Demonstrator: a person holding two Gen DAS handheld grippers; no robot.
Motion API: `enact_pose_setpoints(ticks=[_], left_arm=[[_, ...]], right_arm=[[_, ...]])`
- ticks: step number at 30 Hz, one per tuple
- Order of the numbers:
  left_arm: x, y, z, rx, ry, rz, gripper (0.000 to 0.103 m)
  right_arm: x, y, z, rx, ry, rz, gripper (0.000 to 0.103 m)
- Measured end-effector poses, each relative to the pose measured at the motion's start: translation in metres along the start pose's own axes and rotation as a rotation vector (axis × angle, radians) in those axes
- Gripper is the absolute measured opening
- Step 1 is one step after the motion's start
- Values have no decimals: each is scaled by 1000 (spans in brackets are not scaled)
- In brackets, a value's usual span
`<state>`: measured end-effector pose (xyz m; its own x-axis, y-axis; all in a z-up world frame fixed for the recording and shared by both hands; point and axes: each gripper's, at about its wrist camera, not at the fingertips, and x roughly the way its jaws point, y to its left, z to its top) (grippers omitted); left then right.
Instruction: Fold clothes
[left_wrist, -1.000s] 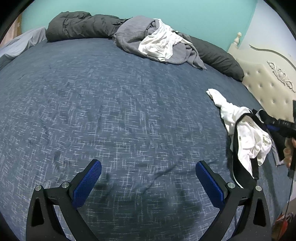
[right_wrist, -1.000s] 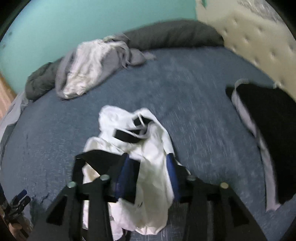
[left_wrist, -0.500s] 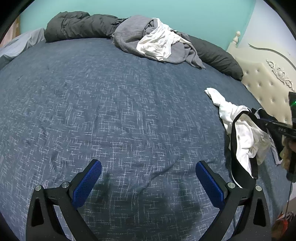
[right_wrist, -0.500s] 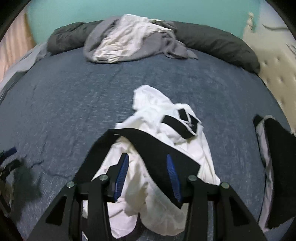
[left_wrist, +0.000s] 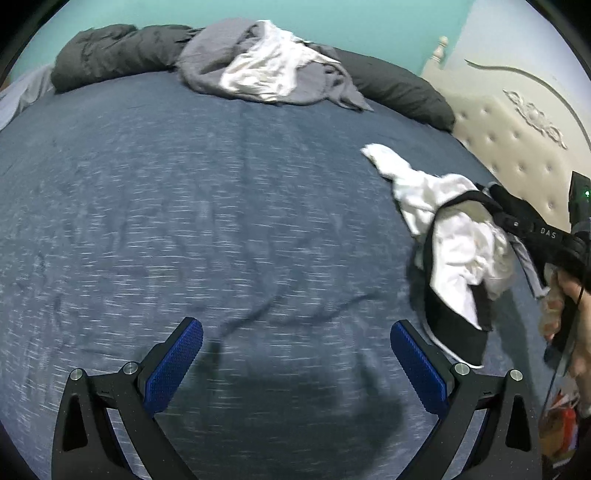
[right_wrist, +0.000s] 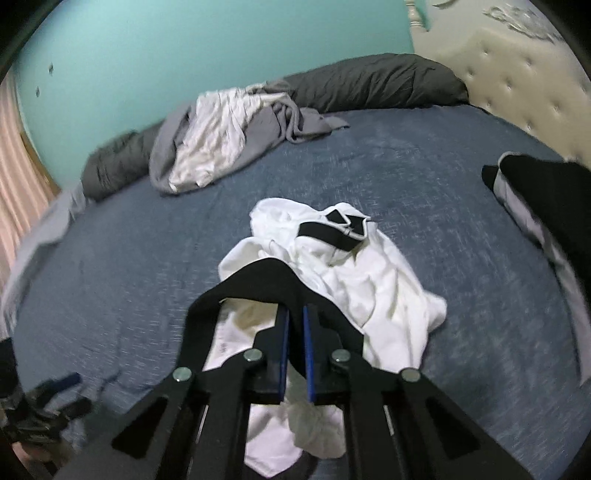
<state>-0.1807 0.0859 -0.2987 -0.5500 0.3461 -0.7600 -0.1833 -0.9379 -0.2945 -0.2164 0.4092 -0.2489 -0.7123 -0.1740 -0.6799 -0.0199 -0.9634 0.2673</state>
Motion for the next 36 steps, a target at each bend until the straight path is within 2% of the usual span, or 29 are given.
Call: enact_pose_setpoints(ticks=[8,16,18,27,30,34,36], left_arm=[[27,-42,1,25,58,-55,103],[56,-62,4,1,124,-92,103],[60,-66,3,1,143,-98,99],[72,-86,-1,32,169,-115,77],[76,-90,-3,22,183,-143,64],[82,-98,-6,13,199,-178,37],[84,-99,-7,10,201,-184,33]], right_arm=[[-14,-21,-28,184,-74,87,7],[-14,-29,-28,222,-110,154,7],[-9,-35,-30,248,-105,163,7],[-9,-46,-29,265,-110,189,7],[-8,-49,-29,275,-107,199,7],[-6,-49,-30,274,-101,201,7],[-5,-49,-30,275,-99,206,7]])
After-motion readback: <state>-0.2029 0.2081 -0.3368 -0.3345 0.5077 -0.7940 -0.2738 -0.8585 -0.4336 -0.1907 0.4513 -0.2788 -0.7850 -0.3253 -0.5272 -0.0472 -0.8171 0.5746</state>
